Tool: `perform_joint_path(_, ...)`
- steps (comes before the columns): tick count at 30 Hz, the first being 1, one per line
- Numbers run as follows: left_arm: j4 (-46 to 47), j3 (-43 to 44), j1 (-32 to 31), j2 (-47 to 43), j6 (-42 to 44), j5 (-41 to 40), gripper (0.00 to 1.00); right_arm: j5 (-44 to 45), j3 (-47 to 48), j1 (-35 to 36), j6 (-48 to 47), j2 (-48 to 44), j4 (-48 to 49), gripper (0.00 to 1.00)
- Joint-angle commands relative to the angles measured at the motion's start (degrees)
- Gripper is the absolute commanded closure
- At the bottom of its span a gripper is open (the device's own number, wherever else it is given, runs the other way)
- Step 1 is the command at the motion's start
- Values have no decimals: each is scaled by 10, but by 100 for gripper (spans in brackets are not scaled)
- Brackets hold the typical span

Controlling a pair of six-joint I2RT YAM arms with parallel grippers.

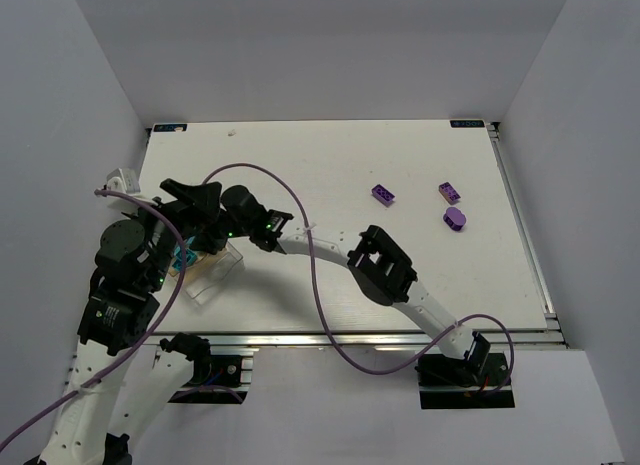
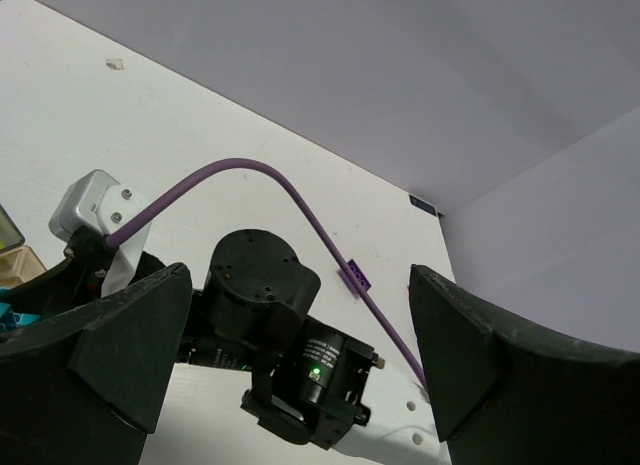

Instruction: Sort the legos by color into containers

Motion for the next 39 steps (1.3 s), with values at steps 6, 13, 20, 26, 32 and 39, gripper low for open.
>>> perform_joint_path(6,-25,19,0,7,6,-5,2,57,44,0,-33,30,37,62)
perform_joint_path(13,-18,11,0,8,-4,0,2,67,34,-1,-63,27,30,40)
perform_joint_path(20,-4,6,0,15,-8,0,2,40,-24,-9,-78,-45,43,28)
perform_joint_path(26,55,-47,0,17,-29,32,2,-52,-142,-75,-104,-182,26,18)
perform_joint_path(32,106,-75,0,81,-47,105,12,-118,-262,-183,-111,-327,-55,10)
perform_joint_path(39,148,-42,-2,237,-68,200,64,-47,-445,-345,-113,-494,-156,11)
